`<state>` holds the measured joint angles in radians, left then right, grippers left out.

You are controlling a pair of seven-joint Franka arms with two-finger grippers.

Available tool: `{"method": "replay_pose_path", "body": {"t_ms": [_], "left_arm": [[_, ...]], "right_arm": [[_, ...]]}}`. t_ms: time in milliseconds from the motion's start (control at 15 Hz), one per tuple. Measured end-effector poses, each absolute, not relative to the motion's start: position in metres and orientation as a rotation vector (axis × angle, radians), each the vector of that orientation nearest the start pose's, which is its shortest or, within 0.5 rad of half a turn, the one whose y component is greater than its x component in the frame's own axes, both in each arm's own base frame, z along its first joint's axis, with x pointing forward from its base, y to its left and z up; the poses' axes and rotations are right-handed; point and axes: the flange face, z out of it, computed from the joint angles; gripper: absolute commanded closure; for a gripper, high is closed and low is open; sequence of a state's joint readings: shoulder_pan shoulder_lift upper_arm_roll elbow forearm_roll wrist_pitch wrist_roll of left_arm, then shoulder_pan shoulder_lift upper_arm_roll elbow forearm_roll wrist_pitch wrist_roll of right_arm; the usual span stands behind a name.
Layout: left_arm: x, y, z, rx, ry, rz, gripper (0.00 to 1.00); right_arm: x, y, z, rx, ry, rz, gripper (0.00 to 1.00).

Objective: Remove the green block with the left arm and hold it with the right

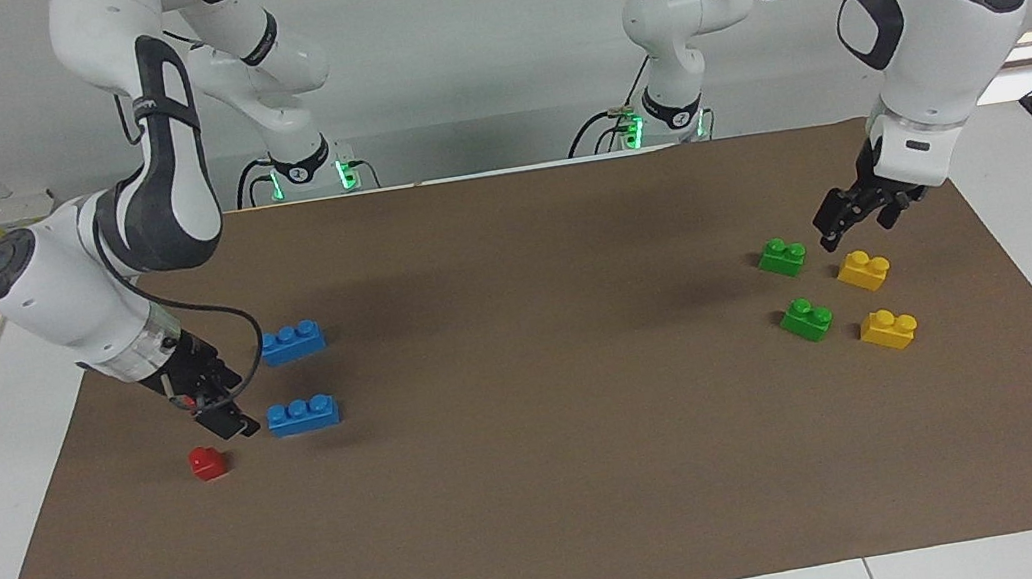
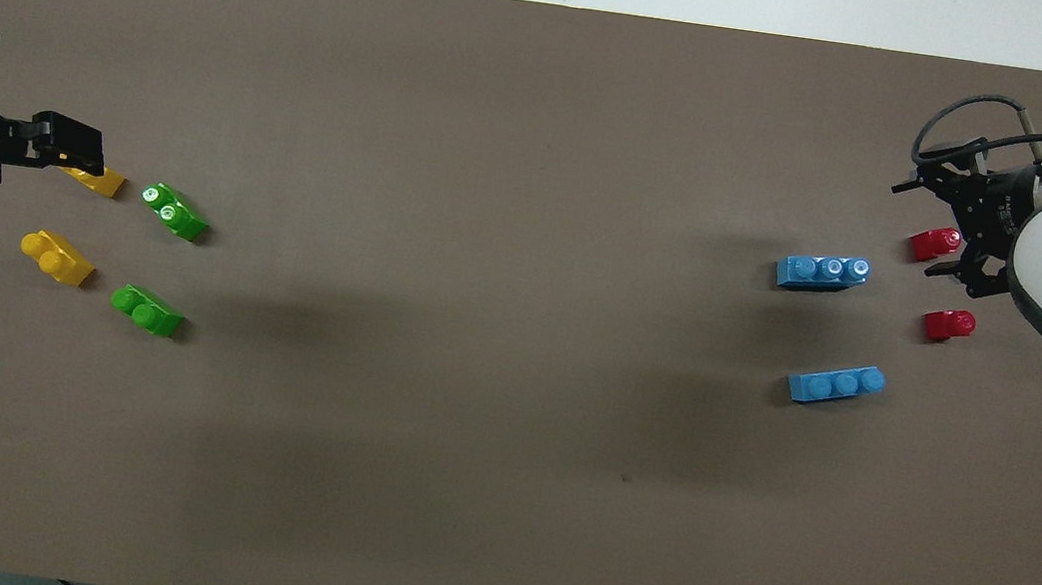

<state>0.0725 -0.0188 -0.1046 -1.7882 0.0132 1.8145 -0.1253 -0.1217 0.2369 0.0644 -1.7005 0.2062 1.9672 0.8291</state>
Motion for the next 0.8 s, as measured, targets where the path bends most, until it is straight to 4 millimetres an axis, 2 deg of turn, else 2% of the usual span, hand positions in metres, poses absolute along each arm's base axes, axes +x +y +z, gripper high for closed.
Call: {"method": "replay_pose_path", "body": {"t_ms": [200,400,667,800], "left_arm": [[0.548,-0.027,0.585,-3.123,-0.051,-0.049,0.00],[0.543,-0.032,0.598,-3.122,-0.030,-0.054,0.00],[0.539,-0.032,0.602,-3.121,-0.027,-0.033,0.00],[0.536,-0.032,0.609,-3.120,-0.027,-0.024,0.00]], "right_arm": [[0.611,-0.020,0.511,-2.782,0.983,0.035,0.00],[0.578,-0.010,0.560,-2.952,0.637,0.030,0.00],[0.529,0.057,0.619,-3.082,0.355,-0.009,0.00],[0.522,0.067,0.630,-3.090,0.301,-0.052,0.00]]}}
